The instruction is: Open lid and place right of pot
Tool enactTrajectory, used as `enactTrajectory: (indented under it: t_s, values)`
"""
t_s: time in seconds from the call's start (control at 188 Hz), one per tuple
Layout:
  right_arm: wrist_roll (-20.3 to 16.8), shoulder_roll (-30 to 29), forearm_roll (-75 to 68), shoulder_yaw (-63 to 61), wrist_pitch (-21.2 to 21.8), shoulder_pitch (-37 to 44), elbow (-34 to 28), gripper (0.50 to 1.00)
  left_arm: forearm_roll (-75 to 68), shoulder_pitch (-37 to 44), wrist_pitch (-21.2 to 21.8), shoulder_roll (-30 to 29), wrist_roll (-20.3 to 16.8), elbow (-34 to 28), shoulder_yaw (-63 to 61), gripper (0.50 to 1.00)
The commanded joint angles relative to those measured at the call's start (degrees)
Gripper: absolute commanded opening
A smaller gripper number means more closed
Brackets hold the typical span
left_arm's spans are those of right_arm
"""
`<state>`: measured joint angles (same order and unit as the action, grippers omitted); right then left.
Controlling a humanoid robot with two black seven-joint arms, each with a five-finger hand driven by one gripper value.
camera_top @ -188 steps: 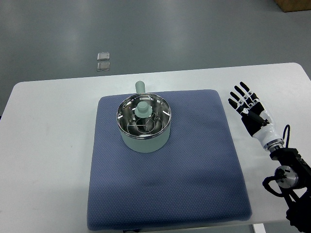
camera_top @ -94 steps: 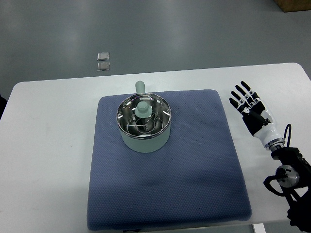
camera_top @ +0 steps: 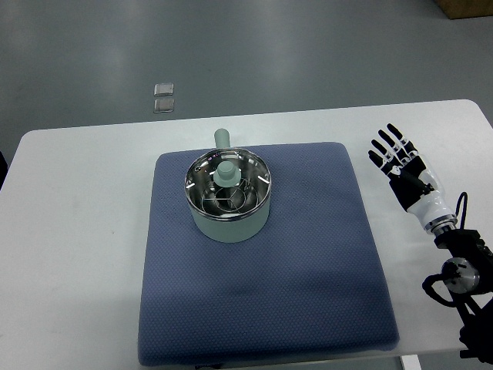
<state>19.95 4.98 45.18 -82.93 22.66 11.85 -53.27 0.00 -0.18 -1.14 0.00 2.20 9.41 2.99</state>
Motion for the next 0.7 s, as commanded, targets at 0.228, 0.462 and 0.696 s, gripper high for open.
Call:
enactTrajectory:
  t_s: [0.228, 0.462, 0.696]
  values:
    - [-0.09, 1.7, 0.0, 0.49, -0.07, 1.34, -0.44, 0.917, 0.0, 0.0, 0.0, 0.0, 0.0, -0.01, 0.0, 1.0]
    - [-0.35, 2.93, 1.14, 0.84, 0.1, 3.18, -0.87, 0.913, 0.0, 0.0, 0.0, 0.0, 0.0, -0.01, 0.0, 1.0]
    - [-0.09, 7.67, 1.93, 6.2, -0.25, 5.91, -2.19, 0.893, 0.0, 0.0, 0.0, 0.0, 0.0, -0.01, 0.0, 1.0]
